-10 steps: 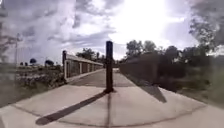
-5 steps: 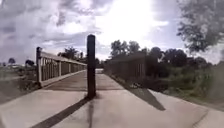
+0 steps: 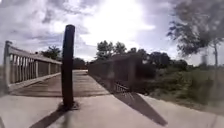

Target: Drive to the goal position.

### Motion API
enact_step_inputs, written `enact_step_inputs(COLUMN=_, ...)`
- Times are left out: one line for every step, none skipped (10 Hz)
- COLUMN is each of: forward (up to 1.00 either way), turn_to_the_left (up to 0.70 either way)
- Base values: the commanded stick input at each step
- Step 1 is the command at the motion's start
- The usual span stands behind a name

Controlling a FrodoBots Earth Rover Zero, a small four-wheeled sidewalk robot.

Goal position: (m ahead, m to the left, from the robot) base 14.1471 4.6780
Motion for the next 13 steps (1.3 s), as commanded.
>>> enact_step_inputs(forward=1.0, turn_to_the_left=0.0)
enact_step_inputs(forward=1.0, turn_to_the_left=0.0)
enact_step_inputs(forward=1.0, turn_to_the_left=0.0)
enact_step_inputs(forward=1.0, turn_to_the_left=0.0)
enact_step_inputs(forward=1.0, turn_to_the_left=0.0)
enact_step_inputs(forward=1.0, turn_to_the_left=0.0)
enact_step_inputs(forward=1.0, turn_to_the_left=0.0)
enact_step_inputs(forward=1.0, turn_to_the_left=0.07)
enact_step_inputs(forward=1.0, turn_to_the_left=0.24)
enact_step_inputs(forward=1.0, turn_to_the_left=0.39)
enact_step_inputs(forward=1.0, turn_to_the_left=0.34)
enact_step_inputs(forward=1.0, turn_to_the_left=0.05)
enact_step_inputs(forward=1.0, turn_to_the_left=0.0)
